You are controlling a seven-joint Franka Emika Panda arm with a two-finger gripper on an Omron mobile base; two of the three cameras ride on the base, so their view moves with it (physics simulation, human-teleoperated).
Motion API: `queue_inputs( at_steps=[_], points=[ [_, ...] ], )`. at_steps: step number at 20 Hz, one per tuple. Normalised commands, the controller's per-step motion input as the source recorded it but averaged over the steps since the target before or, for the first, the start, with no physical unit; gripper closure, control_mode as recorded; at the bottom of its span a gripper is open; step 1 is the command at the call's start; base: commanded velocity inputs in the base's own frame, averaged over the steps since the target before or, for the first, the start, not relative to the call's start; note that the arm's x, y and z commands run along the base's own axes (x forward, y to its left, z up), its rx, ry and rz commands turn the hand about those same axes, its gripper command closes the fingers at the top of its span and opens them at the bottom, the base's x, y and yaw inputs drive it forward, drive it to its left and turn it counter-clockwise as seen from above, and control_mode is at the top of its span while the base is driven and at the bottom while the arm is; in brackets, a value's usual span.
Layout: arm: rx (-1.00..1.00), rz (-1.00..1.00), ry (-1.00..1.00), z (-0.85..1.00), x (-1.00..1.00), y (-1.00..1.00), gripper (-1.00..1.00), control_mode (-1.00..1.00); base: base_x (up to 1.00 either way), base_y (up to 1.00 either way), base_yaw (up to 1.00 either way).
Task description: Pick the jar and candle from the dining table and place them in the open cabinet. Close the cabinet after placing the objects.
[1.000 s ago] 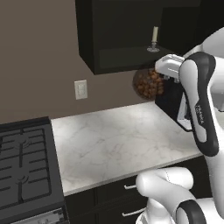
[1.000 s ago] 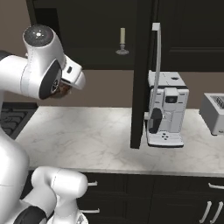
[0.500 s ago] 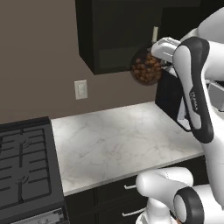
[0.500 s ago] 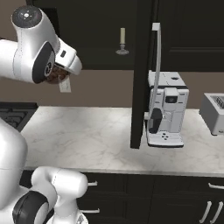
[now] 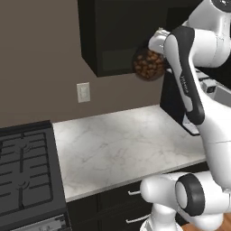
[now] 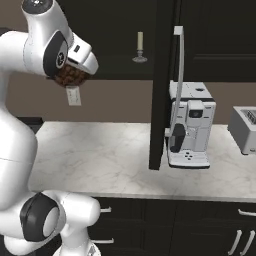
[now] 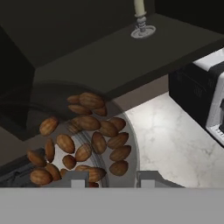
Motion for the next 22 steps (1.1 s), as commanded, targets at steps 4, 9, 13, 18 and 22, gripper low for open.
queue_inputs(
  at_steps=[4,9,13,18,22],
  points=[
    [-0.02,-0.07,0.03,0.05,0.39,0.00,1.00,-1.00,0.00,0.00,0.00],
    [0.00,-0.04,0.00,0.08,0.20,0.00,1.00,-1.00,0.00,0.00,0.00],
    [0.00,-0.03,-0.04,0.00,0.11,0.00,1.00,-1.00,0.00,0.00,0.00],
    [0.00,-0.02,-0.20,-0.30,0.14,0.00,1.00,-1.00,0.00,0.00,0.00],
    [0.00,-0.01,-0.23,-0.24,0.15,0.00,1.00,-1.00,0.00,0.00,0.00]
  ],
)
